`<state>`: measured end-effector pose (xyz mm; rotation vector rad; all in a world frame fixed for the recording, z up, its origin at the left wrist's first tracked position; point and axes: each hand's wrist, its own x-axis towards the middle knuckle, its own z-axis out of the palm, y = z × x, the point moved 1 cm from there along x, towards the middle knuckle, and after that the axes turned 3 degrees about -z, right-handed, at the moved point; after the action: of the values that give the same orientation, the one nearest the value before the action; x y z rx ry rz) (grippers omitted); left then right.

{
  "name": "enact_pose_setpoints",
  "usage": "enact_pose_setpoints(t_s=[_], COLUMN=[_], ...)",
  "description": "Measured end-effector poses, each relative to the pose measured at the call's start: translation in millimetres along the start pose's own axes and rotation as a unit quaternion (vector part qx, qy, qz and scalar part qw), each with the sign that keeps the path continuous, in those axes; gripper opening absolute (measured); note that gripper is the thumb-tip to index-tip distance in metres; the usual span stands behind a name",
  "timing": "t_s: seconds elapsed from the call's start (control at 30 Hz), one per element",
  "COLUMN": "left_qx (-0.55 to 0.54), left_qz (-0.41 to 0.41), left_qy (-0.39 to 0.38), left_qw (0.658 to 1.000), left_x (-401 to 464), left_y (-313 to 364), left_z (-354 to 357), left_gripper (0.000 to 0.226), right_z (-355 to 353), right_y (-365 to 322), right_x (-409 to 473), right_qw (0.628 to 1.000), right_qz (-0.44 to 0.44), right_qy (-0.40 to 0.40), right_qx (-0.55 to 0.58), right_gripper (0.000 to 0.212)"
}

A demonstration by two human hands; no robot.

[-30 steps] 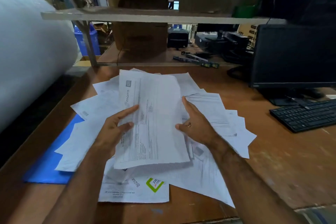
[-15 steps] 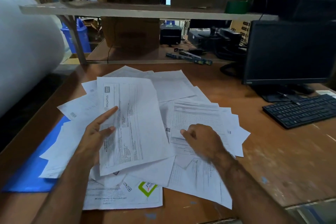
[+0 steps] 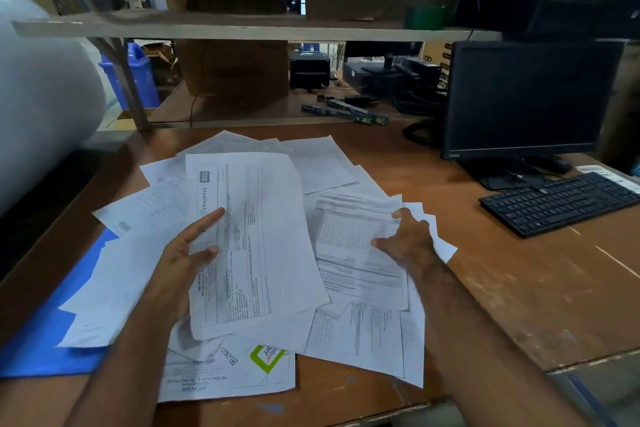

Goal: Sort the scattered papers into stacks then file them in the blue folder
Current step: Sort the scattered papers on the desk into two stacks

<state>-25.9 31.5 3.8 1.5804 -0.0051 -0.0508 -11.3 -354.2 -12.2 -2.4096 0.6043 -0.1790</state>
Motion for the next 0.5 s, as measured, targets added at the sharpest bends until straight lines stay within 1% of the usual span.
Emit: enact_pose_setpoints(t_s=[0.1, 0.17, 0.23, 0.33, 0.37, 0.4, 0.5], left_qx=[0.005, -0.003, 0.002, 0.004, 0.001, -0.001, -0.003], left_qz=[0.003, 0.002, 0.006, 0.010, 0.008, 0.005, 0.008], left_qy=[-0.005, -0.002, 0.006, 0.018, 0.023, 0.029, 0.038], left_qw=[1.000, 1.000, 1.000, 1.000, 1.000, 1.000, 0.999], left_x=[-0.4, -1.8, -2.7, -3.0, -3.3, -3.7, -7.3], left_y=[2.3, 4.3, 5.8, 7.3, 7.8, 8.0, 7.6], left_z=[0.2, 1.0, 0.5, -3.5, -5.3, -7.0, -9.8], left_gripper=[0.053, 0.053, 0.052, 0.051, 0.051, 0.050, 0.047], right_z=[-1.0, -2.0, -7.1, -18.3, -20.8, -21.7, -27.4], right_y=[7.6, 9.4, 4.4, -8.9, -11.7, -11.0, -8.1], right_x=[2.0, 0.0, -6.4, -11.2, -11.1, -9.3, -7.2], right_qw=[0.993, 0.990, 0.986, 0.972, 0.967, 0.965, 0.968], right_qz=[0.008, -0.004, -0.053, -0.170, -0.206, -0.223, -0.222], right_qy=[-0.016, 0.001, 0.041, 0.083, 0.089, 0.086, 0.061], right_qx=[0.116, 0.140, 0.150, 0.141, 0.124, 0.108, 0.098], right_gripper=[0.051, 0.043, 0.034, 0.020, 0.018, 0.021, 0.028])
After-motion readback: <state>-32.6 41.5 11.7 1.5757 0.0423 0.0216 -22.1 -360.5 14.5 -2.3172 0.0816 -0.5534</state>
